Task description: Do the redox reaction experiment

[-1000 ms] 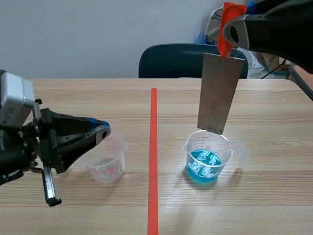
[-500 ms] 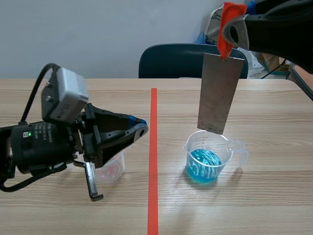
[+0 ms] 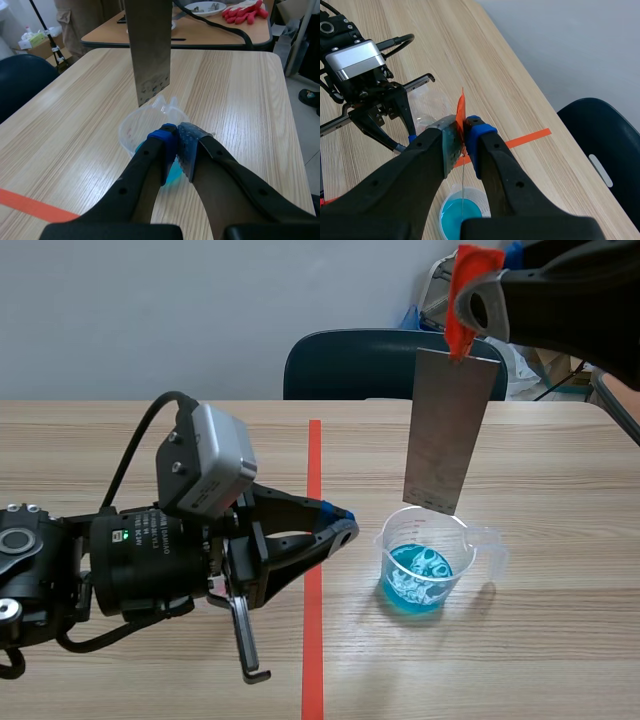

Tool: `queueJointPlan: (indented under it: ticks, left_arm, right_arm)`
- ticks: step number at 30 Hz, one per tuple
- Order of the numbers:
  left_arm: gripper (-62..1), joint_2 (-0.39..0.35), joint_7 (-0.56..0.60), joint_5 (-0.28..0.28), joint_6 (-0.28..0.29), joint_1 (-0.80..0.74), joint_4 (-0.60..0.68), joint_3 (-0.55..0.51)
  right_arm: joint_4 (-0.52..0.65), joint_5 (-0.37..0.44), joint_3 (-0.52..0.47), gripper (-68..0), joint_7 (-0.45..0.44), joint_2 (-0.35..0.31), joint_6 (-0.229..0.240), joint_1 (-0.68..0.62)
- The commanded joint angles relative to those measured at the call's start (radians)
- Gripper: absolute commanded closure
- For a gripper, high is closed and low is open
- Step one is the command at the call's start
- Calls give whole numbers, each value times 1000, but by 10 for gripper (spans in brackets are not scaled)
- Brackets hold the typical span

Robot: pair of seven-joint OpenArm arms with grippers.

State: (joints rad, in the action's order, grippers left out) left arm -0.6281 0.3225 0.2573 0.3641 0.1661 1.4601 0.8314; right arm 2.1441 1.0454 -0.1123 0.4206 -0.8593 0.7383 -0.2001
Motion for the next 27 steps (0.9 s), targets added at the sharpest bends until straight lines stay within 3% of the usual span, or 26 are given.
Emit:
queueJointPlan:
  ticks: [1,27]
  left_arm:
    - [-17,16,13,7,-2,2,6,1]
    - [-16,98,-63,11,-81,-34,5,1]
  right_arm:
    - [10,14,-14,-8,-15,-10,7,9]
    - [10,14,-14,-8,-16,-10,7,9]
